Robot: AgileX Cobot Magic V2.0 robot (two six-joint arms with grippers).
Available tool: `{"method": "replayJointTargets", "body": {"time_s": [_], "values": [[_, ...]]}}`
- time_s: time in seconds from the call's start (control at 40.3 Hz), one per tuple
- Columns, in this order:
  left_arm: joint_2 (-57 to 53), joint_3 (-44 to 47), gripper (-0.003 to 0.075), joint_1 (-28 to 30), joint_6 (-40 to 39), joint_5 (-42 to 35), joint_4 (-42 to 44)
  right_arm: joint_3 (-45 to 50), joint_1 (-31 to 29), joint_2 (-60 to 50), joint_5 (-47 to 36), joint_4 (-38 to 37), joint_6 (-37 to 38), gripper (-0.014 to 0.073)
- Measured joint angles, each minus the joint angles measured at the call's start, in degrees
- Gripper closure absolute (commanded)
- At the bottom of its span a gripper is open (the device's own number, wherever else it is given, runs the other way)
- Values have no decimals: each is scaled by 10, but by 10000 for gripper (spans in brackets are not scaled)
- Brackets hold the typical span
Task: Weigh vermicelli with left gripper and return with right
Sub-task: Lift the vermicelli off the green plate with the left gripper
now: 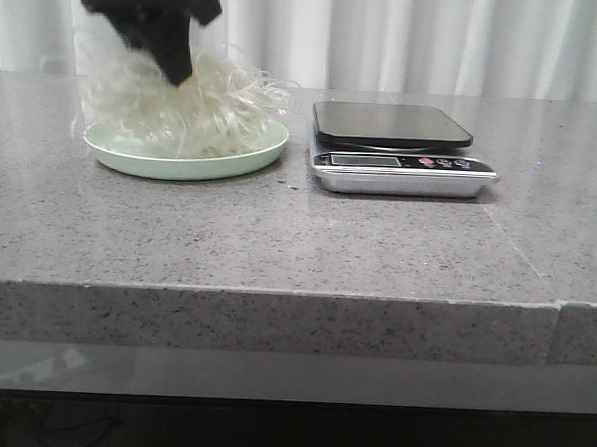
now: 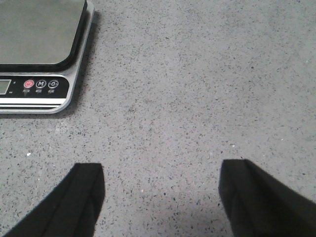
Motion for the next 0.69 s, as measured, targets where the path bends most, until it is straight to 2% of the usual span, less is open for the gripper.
{"method": "replayJointTargets", "body": {"time_s": [0.322, 0.496, 0.695], "values": [[0, -125, 564, 0, 1, 13, -27, 0, 0, 0, 0, 0, 0, -3], [0, -152, 564, -10, 1, -35, -61, 0, 0, 0, 0, 0, 0, -3], [12, -160, 563, -57, 1, -112, -65, 0, 0, 0, 0, 0, 0, -3]]}}
